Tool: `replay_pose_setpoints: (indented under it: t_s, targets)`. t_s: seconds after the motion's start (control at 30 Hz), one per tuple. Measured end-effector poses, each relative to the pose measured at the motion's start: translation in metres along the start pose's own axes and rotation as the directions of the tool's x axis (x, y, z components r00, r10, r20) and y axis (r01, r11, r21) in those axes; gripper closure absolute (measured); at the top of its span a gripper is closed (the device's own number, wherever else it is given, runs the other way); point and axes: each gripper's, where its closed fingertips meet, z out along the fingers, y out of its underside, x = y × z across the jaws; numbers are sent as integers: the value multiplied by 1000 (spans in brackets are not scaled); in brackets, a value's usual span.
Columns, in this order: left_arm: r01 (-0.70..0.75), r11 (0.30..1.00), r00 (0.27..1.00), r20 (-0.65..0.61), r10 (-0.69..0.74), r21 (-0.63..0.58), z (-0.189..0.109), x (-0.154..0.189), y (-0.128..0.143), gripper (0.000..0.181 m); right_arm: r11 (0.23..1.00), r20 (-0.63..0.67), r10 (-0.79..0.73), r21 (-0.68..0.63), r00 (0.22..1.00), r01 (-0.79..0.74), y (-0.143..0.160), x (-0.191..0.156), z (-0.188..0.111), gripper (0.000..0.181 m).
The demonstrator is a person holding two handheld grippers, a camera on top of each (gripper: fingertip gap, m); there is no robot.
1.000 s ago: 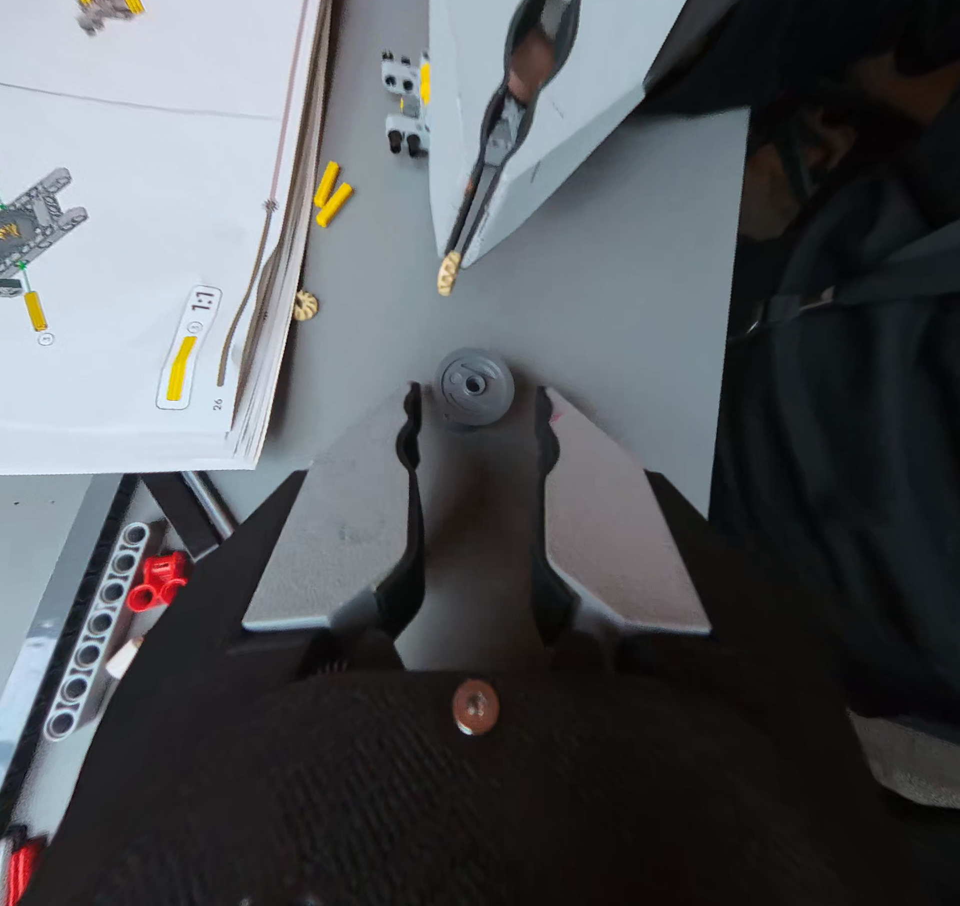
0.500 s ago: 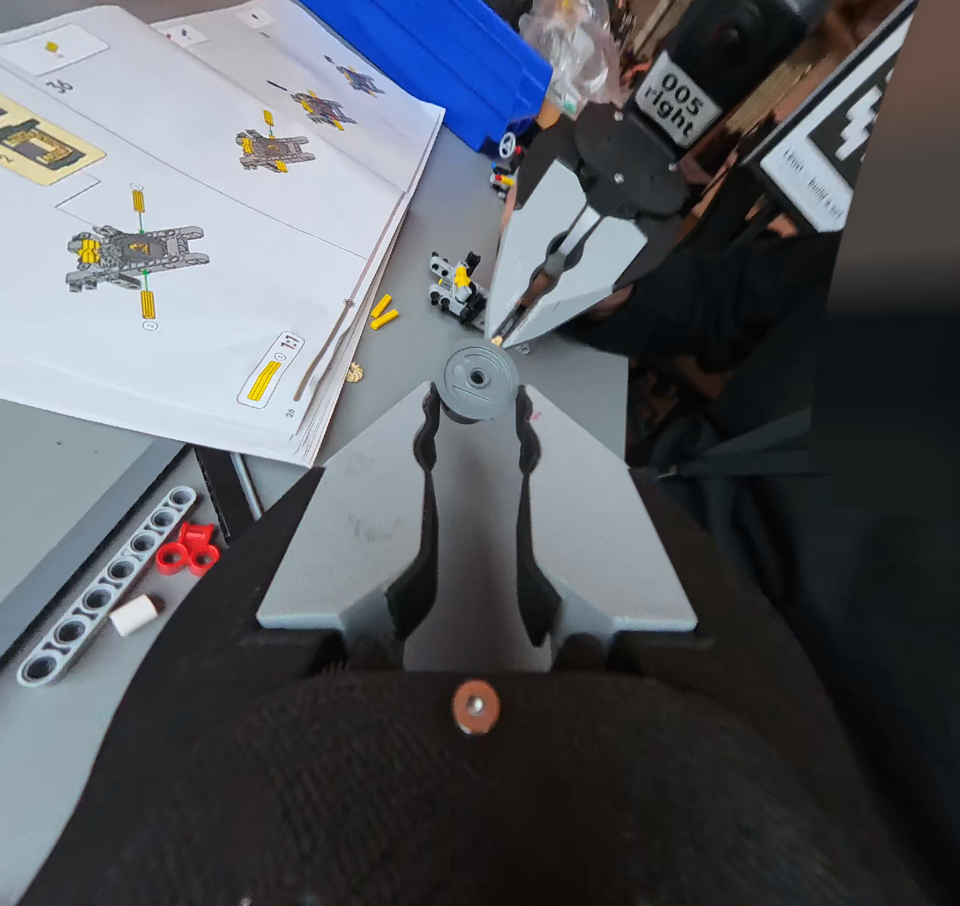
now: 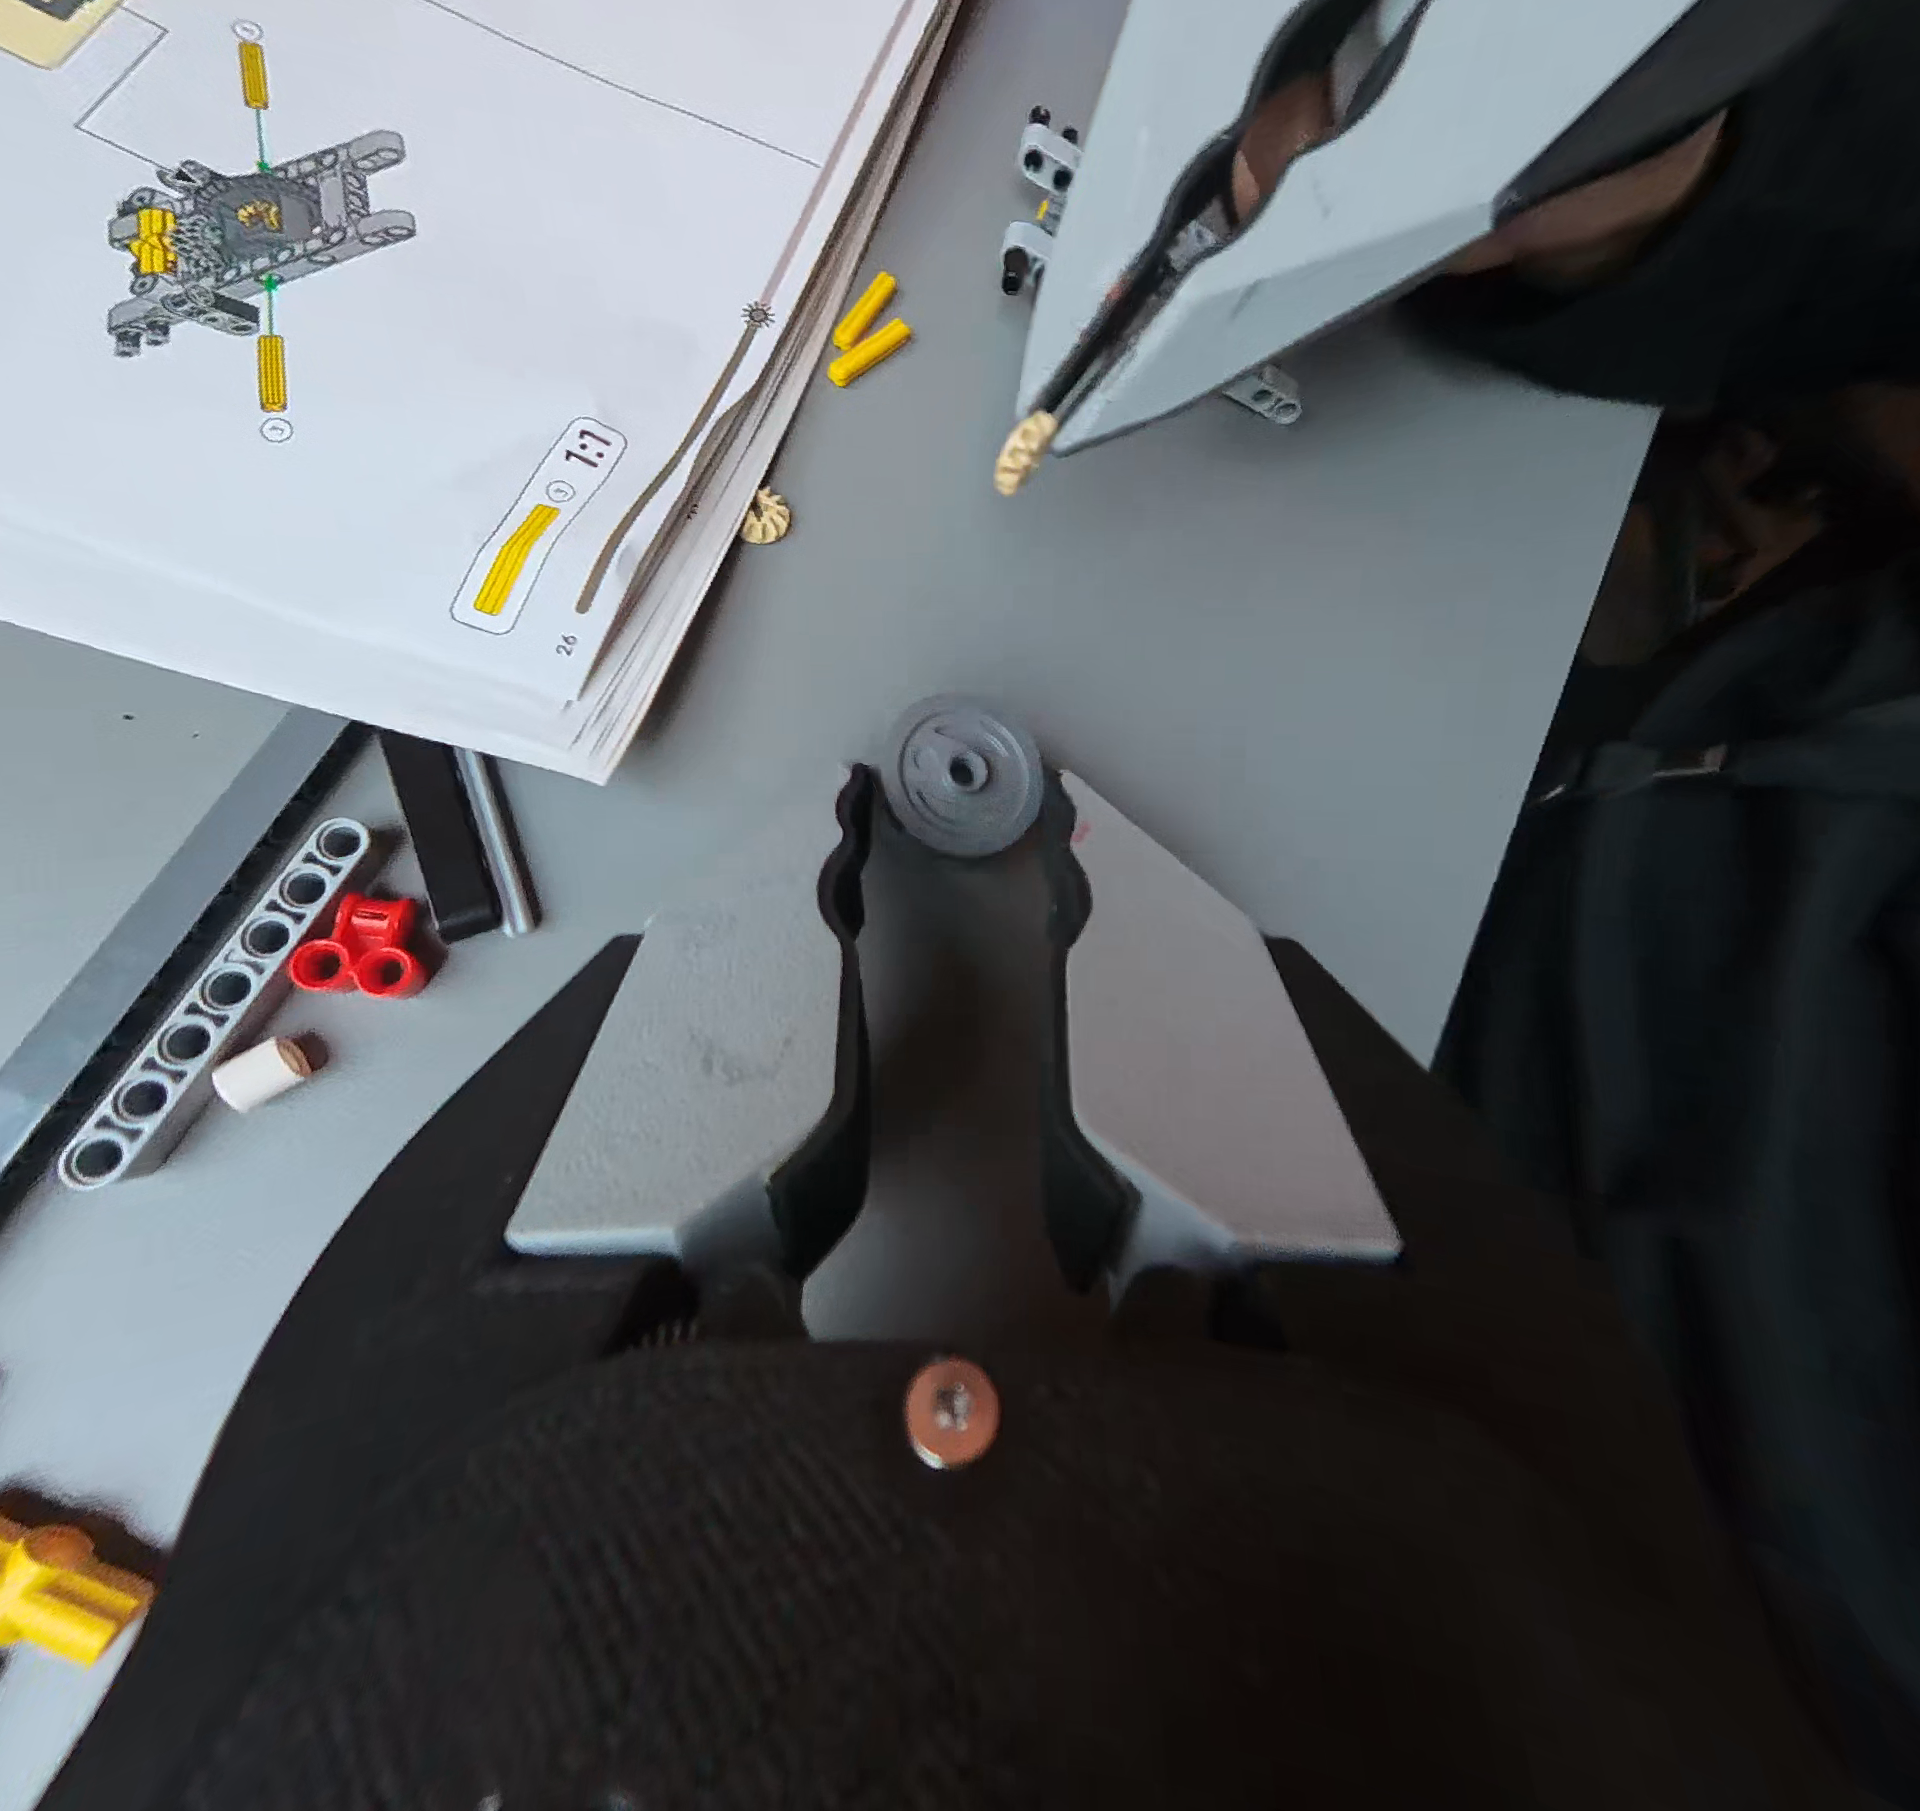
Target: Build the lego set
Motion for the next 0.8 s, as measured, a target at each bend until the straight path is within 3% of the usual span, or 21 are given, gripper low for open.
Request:
replay_pose_setpoints:
  t_s: [0.23,0.4,0.53,0.73,0.8]
  targets:
    - [-45,999,999,-5,45,-29,-14,3,6,133,1000,-8,-2,-1,1000,2,0,2,-1,181]
    - [-279,959,959,31,281,-56,-22,1,-6,126,1000,-12,-13,-3,1000,13,0,2,-2,181]
    - [-347,930,938,-60,342,-121,-13,-4,-6,126,1000,-19,-24,-8,1000,24,0,3,-2,181]
    - [-454,883,874,-252,415,-117,-10,8,-7,127,1000,-9,-30,-8,1000,30,-1,0,-3,181]
    - [-466,875,863,-289,415,-133,-10,7,-6,135,999,-7,-34,-8,999,34,-1,-1,-3,181]
